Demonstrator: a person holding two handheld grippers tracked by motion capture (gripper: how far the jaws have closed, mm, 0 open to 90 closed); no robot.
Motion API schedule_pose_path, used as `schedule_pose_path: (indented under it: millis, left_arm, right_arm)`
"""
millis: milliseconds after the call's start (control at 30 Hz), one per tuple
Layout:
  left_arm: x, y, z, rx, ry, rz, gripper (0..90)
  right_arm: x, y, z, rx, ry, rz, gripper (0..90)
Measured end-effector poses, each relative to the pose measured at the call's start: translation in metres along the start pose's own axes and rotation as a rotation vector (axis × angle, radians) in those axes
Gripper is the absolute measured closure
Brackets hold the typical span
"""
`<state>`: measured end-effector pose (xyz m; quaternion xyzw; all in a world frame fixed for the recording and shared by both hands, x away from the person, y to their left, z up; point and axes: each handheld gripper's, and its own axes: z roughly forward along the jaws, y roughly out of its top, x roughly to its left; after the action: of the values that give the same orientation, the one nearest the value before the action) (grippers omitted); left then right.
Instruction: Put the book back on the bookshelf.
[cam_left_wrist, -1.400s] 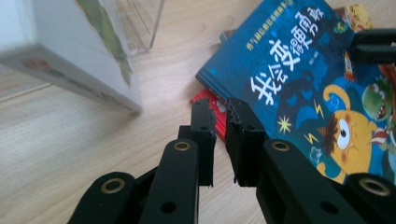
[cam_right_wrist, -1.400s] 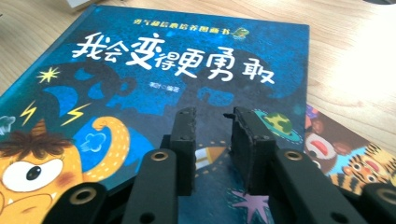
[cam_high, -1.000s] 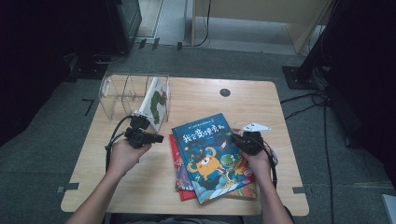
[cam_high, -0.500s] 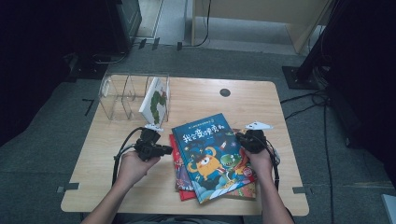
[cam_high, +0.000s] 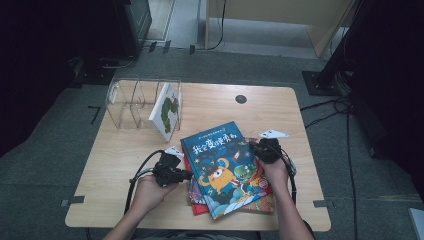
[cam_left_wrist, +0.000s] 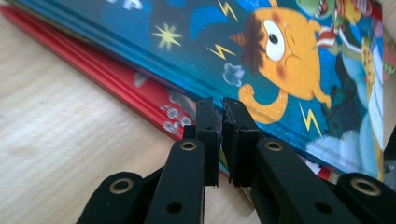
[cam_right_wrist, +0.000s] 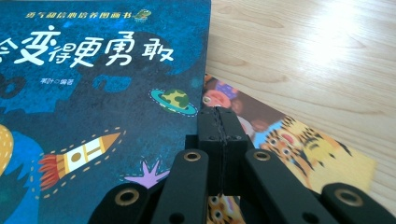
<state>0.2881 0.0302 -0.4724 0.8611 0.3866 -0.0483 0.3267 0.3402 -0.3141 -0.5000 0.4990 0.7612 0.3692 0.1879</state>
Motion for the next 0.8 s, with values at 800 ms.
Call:
schedule_pose_path:
  millis: [800]
  left_arm:
    - [-0.019, -0.005, 0.018, 0.012, -0.044, 0.011, 88.5]
  right_arm:
    - [-0.009, 0.004, -0.016, -0.051, 0.005, 0.007, 90.0]
